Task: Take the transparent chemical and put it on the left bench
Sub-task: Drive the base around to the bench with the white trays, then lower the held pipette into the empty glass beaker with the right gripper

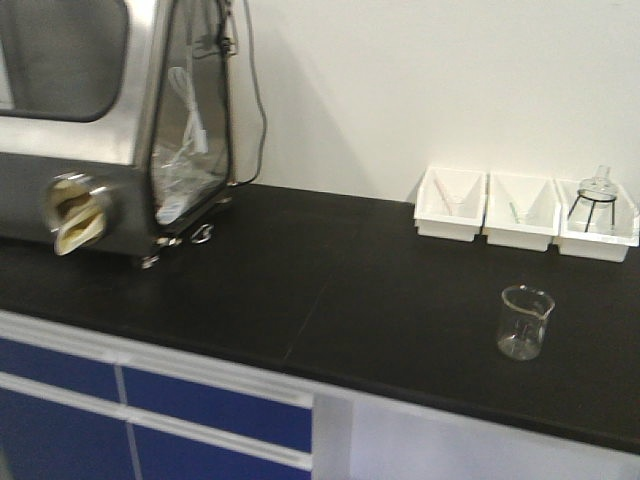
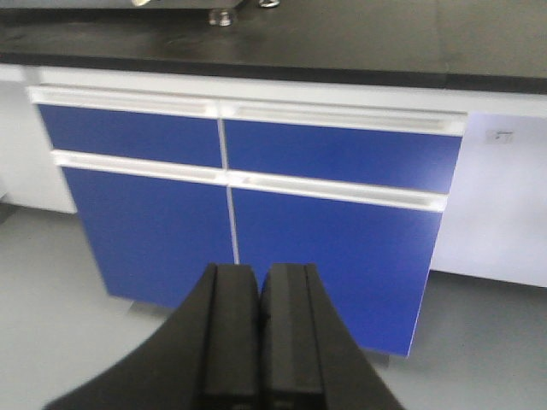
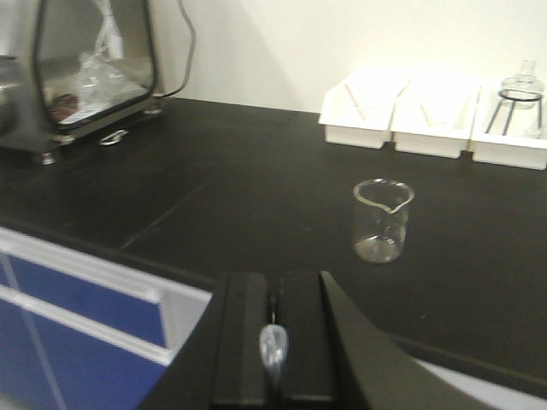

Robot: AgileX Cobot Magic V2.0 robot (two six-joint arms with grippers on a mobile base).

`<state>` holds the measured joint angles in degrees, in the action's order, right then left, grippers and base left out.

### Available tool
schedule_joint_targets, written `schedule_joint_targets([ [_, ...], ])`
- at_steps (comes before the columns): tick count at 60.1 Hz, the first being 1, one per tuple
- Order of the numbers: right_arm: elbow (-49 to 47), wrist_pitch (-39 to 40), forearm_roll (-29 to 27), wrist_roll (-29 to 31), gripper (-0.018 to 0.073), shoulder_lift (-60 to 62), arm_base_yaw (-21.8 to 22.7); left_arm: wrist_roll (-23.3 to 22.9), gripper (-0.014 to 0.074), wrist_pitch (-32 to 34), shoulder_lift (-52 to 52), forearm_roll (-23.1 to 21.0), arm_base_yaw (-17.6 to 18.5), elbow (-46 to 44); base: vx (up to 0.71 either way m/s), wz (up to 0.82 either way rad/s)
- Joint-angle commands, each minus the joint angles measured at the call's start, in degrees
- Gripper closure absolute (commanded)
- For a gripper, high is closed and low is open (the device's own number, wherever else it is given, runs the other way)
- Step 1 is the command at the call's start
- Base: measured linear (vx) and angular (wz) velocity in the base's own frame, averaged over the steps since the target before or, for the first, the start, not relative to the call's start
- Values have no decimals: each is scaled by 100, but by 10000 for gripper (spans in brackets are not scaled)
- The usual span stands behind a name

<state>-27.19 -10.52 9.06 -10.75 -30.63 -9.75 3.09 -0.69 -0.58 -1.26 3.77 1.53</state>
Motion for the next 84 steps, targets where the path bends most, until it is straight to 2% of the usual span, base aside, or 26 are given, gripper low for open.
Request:
schedule_joint_targets([
  [1,-213,472,52,22,562,-14,7,-45,600,449,-110,-4,10,93,48,-35],
  [44,-213,472,52,22,562,-14,7,-45,600,449,-110,-4,10,93,38,-31],
  [84,-213,472,52,22,562,-14,7,-45,600,449,-110,-4,10,93,18,-17],
])
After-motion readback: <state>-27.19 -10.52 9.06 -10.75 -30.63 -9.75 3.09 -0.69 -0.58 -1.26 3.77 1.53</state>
